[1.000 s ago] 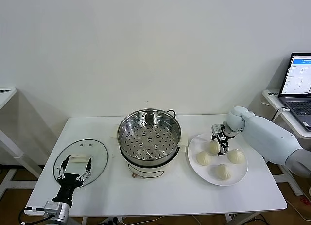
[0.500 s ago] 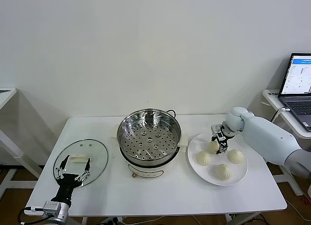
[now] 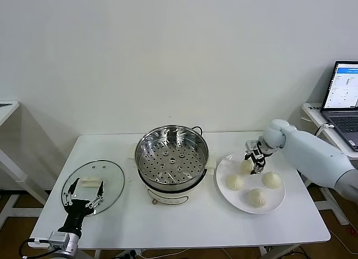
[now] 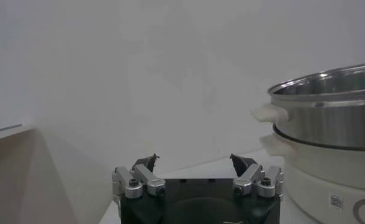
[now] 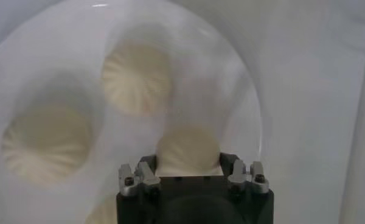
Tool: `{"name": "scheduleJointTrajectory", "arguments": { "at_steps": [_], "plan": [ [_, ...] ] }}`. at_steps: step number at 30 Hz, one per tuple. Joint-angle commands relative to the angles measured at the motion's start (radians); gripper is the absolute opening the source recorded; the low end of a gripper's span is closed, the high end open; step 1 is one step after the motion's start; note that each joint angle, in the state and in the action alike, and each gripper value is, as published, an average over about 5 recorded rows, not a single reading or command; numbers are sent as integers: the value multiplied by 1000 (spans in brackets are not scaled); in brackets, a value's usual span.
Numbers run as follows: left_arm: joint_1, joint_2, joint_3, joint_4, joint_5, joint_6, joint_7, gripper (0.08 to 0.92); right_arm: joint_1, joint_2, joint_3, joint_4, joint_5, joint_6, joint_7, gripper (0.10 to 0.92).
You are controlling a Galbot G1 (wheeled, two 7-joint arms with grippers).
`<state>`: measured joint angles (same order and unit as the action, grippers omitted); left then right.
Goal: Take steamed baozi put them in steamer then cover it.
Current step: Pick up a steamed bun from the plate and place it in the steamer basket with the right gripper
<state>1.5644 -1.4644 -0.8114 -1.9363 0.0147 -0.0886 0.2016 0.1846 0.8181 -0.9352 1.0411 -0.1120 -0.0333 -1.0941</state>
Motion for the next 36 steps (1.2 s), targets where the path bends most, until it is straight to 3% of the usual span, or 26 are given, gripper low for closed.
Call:
{"name": "scheduleJointTrajectory", "arguments": {
  "at_steps": [1,9,17,36],
  "plan": [
    [1,1,1,-3,0,2,-1,823,362,-50,-272,161,171,83,-22,676],
    [7,1,-2,-3,0,0,0,823,650,43,-453,320,216,193,-50,676],
    [13,4,-17,-16,-4,2,3,823,736,223,-482,373,60,426,-57,680],
    [16,22,-67,-9,-22,8,22,823,482,583,-399,57,-144,679,33,683]
  ]
}}
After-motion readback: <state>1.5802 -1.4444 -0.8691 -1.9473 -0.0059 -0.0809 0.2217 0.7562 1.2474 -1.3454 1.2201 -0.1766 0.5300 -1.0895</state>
